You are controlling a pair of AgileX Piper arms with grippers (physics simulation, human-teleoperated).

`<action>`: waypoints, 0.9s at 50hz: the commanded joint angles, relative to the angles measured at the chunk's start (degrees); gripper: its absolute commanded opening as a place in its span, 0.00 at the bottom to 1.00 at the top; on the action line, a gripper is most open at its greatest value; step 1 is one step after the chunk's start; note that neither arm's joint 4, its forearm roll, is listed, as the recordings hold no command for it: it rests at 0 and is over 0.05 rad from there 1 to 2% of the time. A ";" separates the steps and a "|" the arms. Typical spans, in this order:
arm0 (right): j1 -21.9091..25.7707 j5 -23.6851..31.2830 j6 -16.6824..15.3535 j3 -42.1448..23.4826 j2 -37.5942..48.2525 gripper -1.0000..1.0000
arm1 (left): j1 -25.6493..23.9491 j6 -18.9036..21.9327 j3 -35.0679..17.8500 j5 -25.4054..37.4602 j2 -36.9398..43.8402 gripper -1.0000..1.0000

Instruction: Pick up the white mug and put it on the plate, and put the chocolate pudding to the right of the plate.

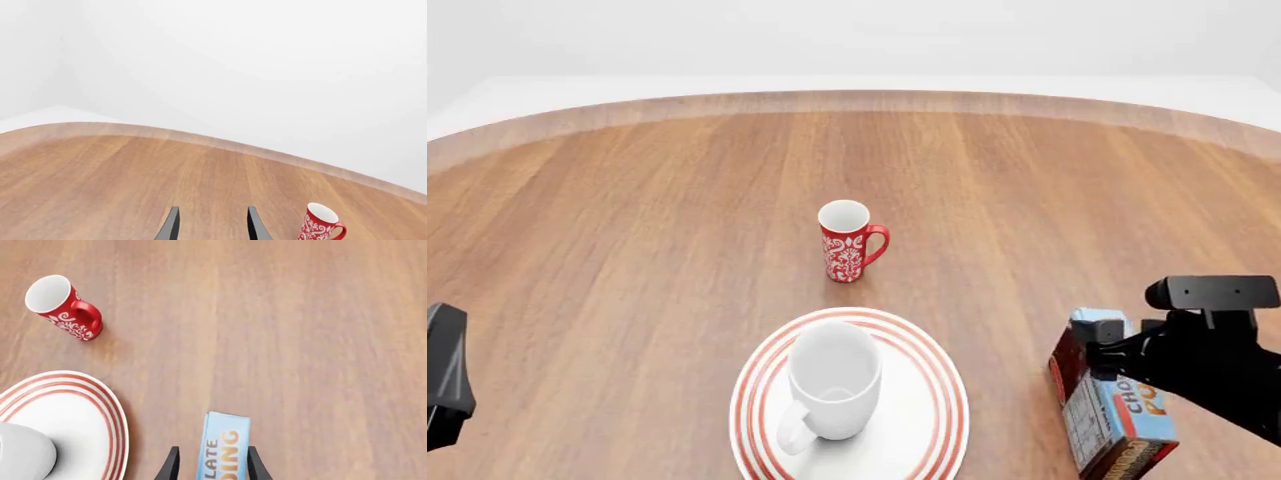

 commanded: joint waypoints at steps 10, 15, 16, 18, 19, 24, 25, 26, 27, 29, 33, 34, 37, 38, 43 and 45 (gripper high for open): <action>-0.01 6.75 1.65 -6.52 -4.64 1.00 | -0.04 0.06 -0.04 -0.04 0.00 1.00; 0.11 8.76 2.46 -9.30 -5.79 1.00 | -0.05 0.05 -0.03 -0.05 0.00 1.00; 0.09 9.08 2.57 -9.71 -6.02 1.00 | -0.04 0.04 -0.03 -0.05 0.00 1.00; 0.18 10.26 3.04 -11.23 -6.79 1.00 | -0.04 0.06 -0.03 -0.05 0.00 1.00; 0.18 10.57 3.14 -11.66 -6.94 1.00 | -0.04 0.05 -0.02 -0.05 0.00 1.00; 0.80 12.40 4.61 -14.37 -8.19 1.00 | -0.02 0.04 0.00 -0.05 0.00 1.00; 0.95 12.57 4.90 -14.72 -8.35 1.00 | -0.02 0.03 0.01 -0.06 0.00 1.00; 1.00 12.63 4.95 -14.93 -8.45 1.00 | -0.04 0.06 0.01 -0.05 0.00 1.00; 0.96 12.61 4.96 -15.06 -8.73 1.00 | -0.05 0.06 0.01 -0.05 0.00 1.00; 0.62 12.78 4.65 -15.57 -9.60 1.00 | -0.03 0.03 0.01 -0.05 0.00 1.00; 1.58 14.55 4.56 -18.46 -13.52 1.00 | -0.05 0.07 0.02 -0.05 0.00 1.00; 1.73 15.11 3.60 -19.67 -14.87 1.00 | -0.08 0.10 0.03 -0.04 0.00 1.00; 1.28 15.76 2.85 -21.34 -17.20 1.00 | -0.06 0.10 0.03 -0.06 0.00 1.00; 1.26 15.91 2.82 -21.65 -17.67 1.00 | -0.05 0.11 0.02 -0.05 0.00 1.00; 0.38 15.91 0.91 -23.00 -21.52 1.00 | -0.06 0.14 0.00 -0.02 0.00 1.00; -0.23 15.62 0.10 -23.39 -23.39 1.00 | -0.12 0.20 -0.02 -0.01 0.00 1.00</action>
